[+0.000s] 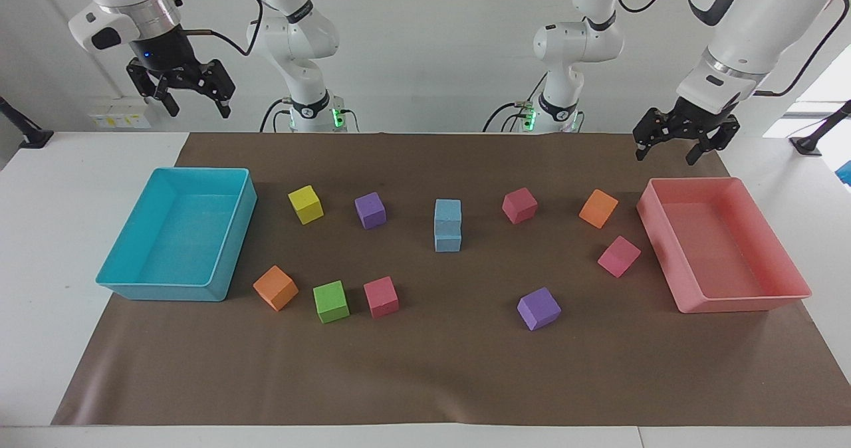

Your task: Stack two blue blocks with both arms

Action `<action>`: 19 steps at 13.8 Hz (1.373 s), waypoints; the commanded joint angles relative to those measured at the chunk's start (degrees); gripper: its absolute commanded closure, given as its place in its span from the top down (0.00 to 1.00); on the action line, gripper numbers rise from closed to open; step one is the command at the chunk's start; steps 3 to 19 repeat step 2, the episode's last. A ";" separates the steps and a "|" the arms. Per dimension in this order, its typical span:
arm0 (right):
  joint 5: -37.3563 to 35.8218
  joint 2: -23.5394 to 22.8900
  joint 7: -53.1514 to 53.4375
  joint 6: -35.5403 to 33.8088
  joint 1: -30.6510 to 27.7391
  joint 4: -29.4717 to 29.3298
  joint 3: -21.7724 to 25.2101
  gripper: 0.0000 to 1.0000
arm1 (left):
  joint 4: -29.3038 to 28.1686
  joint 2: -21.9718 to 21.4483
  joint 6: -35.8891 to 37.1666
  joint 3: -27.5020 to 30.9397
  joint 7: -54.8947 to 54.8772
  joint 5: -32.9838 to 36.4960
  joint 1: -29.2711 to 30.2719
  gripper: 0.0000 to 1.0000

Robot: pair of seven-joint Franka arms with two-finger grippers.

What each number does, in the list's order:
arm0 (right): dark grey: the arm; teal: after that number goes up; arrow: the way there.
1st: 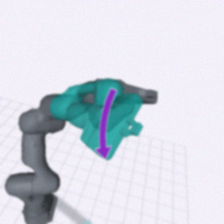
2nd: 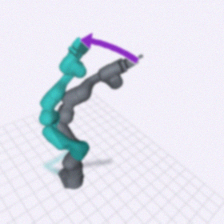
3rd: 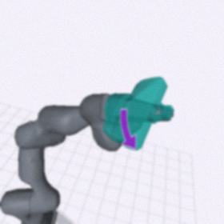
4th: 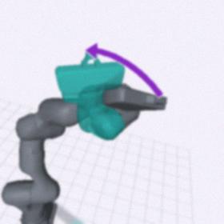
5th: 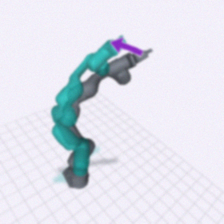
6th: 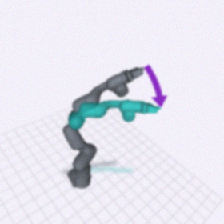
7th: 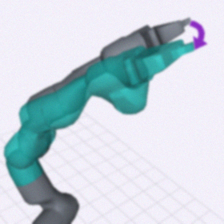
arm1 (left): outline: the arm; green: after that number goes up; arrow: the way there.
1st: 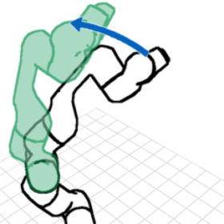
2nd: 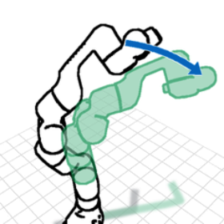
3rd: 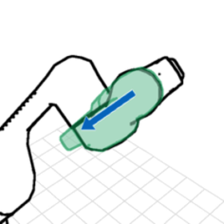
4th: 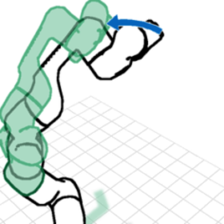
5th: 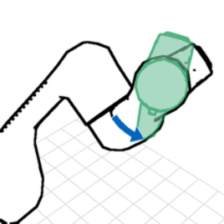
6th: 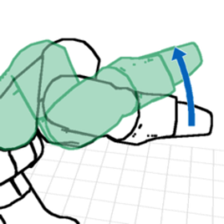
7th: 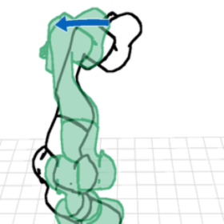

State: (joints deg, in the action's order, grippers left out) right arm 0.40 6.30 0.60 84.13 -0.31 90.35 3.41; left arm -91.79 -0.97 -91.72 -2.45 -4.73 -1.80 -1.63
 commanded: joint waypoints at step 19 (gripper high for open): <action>-1.80 1.53 -0.69 0.94 0.14 2.29 -0.16 1.00 | -0.06 -0.43 1.19 1.04 -1.69 1.27 -1.09 1.00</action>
